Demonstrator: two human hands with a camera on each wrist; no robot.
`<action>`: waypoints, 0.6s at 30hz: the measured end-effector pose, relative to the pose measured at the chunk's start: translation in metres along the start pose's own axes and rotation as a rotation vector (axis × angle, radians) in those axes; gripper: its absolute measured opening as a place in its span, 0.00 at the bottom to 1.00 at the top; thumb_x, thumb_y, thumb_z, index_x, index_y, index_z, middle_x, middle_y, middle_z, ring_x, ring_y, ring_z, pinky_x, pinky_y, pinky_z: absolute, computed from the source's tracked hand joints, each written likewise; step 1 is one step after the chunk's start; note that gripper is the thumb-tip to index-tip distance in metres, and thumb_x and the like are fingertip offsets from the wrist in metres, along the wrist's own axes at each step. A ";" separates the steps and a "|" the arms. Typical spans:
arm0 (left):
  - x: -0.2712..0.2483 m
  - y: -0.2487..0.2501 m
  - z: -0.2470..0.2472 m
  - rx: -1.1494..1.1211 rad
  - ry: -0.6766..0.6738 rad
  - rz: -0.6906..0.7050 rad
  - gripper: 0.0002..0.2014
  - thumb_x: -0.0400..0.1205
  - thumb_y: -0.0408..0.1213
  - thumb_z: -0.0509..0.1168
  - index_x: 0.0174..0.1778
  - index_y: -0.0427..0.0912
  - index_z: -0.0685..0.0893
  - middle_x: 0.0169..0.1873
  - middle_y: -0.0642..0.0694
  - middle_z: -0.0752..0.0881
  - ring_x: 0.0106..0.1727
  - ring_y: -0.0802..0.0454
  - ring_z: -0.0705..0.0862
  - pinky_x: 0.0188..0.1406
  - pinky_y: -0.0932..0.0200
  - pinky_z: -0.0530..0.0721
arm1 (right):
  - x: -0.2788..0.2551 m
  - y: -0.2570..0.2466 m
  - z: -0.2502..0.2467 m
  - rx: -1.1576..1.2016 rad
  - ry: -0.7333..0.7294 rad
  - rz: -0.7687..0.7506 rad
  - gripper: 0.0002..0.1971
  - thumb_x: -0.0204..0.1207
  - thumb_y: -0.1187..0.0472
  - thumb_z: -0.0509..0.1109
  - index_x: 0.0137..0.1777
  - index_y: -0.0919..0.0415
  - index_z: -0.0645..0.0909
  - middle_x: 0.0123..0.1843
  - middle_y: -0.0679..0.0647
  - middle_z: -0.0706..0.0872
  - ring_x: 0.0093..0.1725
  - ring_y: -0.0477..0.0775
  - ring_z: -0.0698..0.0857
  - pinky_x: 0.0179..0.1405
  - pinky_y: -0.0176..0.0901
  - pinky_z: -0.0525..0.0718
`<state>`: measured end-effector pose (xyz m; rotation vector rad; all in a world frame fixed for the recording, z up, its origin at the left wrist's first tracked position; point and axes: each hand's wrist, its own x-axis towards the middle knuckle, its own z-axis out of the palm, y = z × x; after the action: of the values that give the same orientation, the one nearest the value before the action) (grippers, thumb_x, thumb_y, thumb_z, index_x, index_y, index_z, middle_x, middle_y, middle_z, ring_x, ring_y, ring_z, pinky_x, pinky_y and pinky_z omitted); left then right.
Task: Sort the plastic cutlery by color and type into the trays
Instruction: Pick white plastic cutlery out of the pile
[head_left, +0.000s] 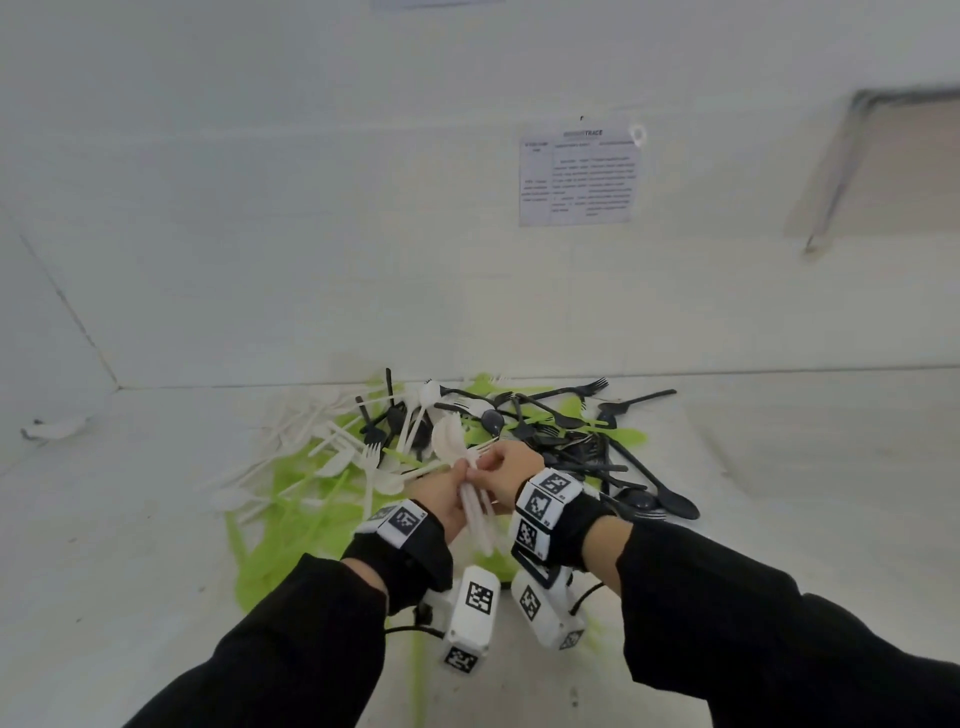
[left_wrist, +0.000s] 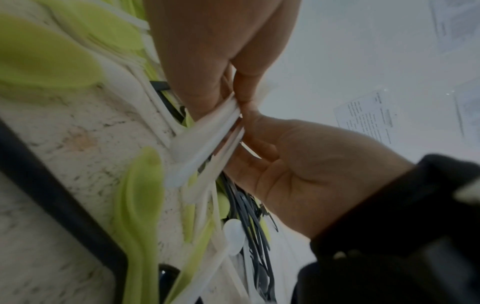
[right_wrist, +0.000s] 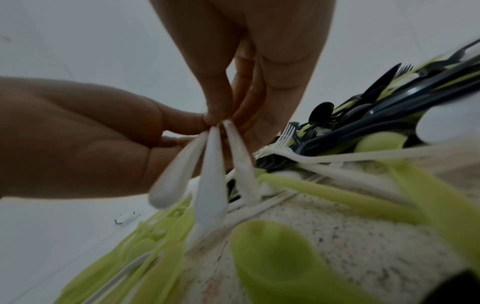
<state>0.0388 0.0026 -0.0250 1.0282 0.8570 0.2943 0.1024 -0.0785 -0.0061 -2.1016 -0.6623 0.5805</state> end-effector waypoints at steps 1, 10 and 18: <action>0.001 -0.001 0.002 0.019 0.001 0.015 0.16 0.88 0.34 0.52 0.65 0.27 0.75 0.51 0.33 0.85 0.52 0.36 0.83 0.58 0.40 0.78 | -0.002 0.000 -0.001 0.019 -0.015 0.012 0.13 0.74 0.55 0.72 0.31 0.49 0.73 0.44 0.56 0.86 0.52 0.58 0.88 0.55 0.55 0.86; 0.000 -0.002 0.016 -0.032 -0.120 -0.050 0.20 0.89 0.36 0.48 0.71 0.26 0.71 0.63 0.33 0.79 0.67 0.34 0.76 0.61 0.44 0.75 | 0.004 0.005 -0.012 0.074 -0.065 0.064 0.10 0.74 0.61 0.72 0.33 0.52 0.79 0.49 0.61 0.89 0.48 0.61 0.89 0.52 0.56 0.88; -0.002 0.004 0.021 -0.055 -0.080 -0.134 0.17 0.88 0.31 0.48 0.31 0.40 0.68 0.30 0.45 0.66 0.29 0.52 0.63 0.30 0.59 0.63 | 0.003 0.000 -0.065 -0.593 -0.231 0.029 0.13 0.77 0.67 0.67 0.58 0.61 0.86 0.56 0.53 0.87 0.54 0.52 0.85 0.49 0.36 0.83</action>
<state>0.0536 -0.0095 -0.0153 0.9207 0.8363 0.1615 0.1444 -0.1136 0.0287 -2.6163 -1.0335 0.7129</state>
